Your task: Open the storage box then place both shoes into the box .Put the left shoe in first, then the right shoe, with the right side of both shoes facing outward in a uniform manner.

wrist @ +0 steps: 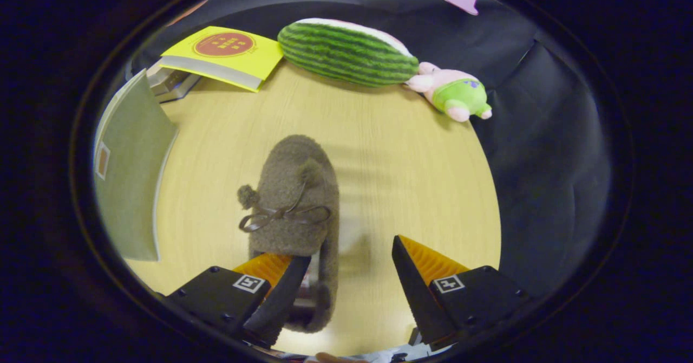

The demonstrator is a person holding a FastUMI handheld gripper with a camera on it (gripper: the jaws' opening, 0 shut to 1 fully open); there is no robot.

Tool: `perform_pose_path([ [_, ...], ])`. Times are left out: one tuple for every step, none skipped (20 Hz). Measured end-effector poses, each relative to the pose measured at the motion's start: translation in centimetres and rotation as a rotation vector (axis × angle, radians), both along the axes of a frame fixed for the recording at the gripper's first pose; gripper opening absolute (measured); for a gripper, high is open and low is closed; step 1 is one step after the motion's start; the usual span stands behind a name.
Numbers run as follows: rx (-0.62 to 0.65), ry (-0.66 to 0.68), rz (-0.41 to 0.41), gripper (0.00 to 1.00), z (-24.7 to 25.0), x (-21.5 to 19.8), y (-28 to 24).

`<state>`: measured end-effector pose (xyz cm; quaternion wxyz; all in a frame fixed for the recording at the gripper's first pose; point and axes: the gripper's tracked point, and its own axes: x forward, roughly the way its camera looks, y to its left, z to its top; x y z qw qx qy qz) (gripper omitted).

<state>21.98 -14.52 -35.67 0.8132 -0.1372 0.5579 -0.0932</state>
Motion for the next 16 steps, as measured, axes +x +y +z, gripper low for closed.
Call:
perform_pose_path([
  [0.008,0.011,-0.005,0.94,-0.4,-0.1,0.3],
  [0.042,0.05,-0.012,0.89,-1.4,-0.5,0.7],
  [0.089,0.102,-0.026,0.71,-2.5,-1.3,1.4],
  [0.114,0.096,-0.022,0.53,-2.7,-0.9,1.8],
  [0.145,0.102,-0.003,0.41,-2.8,-0.5,2.4],
  [0.143,0.098,-0.007,0.25,-2.7,-0.6,2.4],
  [0.142,0.095,-0.006,0.09,-2.6,-0.6,2.6],
  [0.133,0.097,0.007,0.08,-2.7,-0.8,2.4],
  [0.132,0.094,0.012,0.08,-2.5,-0.7,2.4],
  [0.136,0.1,-0.001,0.08,-2.5,-1.0,2.4],
  [0.149,0.118,-0.022,0.07,-2.4,-1.3,2.6],
  [0.169,0.125,-0.049,0.07,-2.4,-1.6,2.7],
  [0.193,0.134,-0.068,0.07,-2.2,-2.0,3.2],
  [0.213,0.137,-0.076,0.07,-1.7,-2.2,3.4],
  [0.219,0.14,-0.081,0.07,-1.1,-2.4,3.6],
  [0.214,0.137,-0.076,0.07,-0.4,-2.6,3.8],
])
